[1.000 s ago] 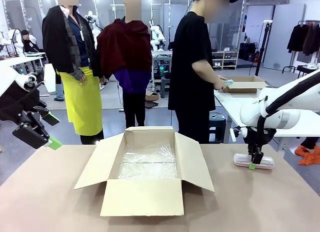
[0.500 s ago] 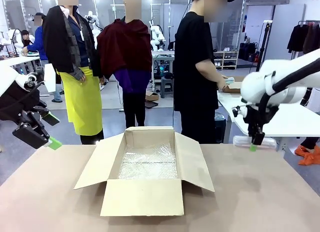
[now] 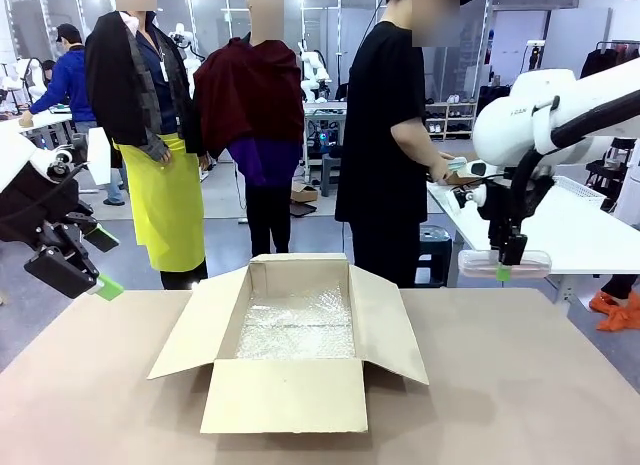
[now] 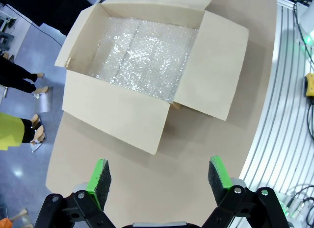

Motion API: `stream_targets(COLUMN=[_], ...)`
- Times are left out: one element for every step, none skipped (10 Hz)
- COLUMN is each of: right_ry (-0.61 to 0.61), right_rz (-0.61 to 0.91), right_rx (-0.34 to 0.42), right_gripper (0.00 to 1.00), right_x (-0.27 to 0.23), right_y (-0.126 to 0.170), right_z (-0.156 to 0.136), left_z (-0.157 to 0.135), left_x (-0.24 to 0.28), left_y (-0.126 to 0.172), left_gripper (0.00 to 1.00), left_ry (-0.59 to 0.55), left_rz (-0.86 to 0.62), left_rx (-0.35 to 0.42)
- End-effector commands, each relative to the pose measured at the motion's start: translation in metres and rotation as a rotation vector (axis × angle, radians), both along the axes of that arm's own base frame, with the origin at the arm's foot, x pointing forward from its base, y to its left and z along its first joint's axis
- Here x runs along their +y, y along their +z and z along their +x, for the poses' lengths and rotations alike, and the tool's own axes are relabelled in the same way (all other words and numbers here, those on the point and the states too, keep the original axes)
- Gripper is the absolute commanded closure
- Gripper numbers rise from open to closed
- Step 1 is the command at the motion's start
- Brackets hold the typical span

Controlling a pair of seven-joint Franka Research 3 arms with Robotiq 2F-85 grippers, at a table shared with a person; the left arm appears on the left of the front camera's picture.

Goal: Pack the glasses set securely to prepare it for shipping.
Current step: Place the Glasses case inside the Package Box.

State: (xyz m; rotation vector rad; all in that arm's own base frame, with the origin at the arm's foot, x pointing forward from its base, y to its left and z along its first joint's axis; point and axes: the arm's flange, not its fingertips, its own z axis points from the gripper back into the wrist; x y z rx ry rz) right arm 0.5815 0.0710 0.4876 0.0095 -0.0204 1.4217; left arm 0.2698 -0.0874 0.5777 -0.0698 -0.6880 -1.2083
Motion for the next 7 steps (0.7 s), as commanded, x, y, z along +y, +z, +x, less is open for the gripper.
stream_targets(right_ry=[0.064, 0.091, 0.126, 0.167, 0.187, 0.198, 0.192], right_rz=[-0.029, -0.018, -0.030, -0.040, -0.053, -0.063, -0.084], right_rx=[0.002, 0.010, 0.016, 0.020, 0.031, 0.029, 0.031], right_gripper=[0.54, 0.54, 0.54, 0.54, 0.54, 0.54, 0.54], right_x=[0.056, 0.108, 0.154, 0.199, 0.241, 0.281, 0.317], right_y=[0.018, 0.030, 0.030, 0.027, 0.023, 0.017, 0.007], right_z=[-0.001, 0.001, 0.001, -0.002, -0.003, -0.001, 0.000], left_z=[0.000, 0.000, 0.000, 0.000, 0.000, 0.000, 0.000], left_x=[0.001, 0.001, 0.001, 0.001, 0.001, 0.001, 0.001], left_y=[0.001, 0.001, 0.001, 0.001, 0.001, 0.001, 0.001], left_gripper=[0.00, 0.00, 0.00, 0.00, 0.00, 0.00, 0.00], left_ry=[-0.001, -0.001, -0.001, -0.001, -0.001, -0.001, -0.001], left_rz=[0.007, 0.007, 0.007, 0.007, 0.007, 0.007, 0.007], left_rx=[-0.008, -0.008, -0.008, -0.008, -0.008, -0.008, -0.008])
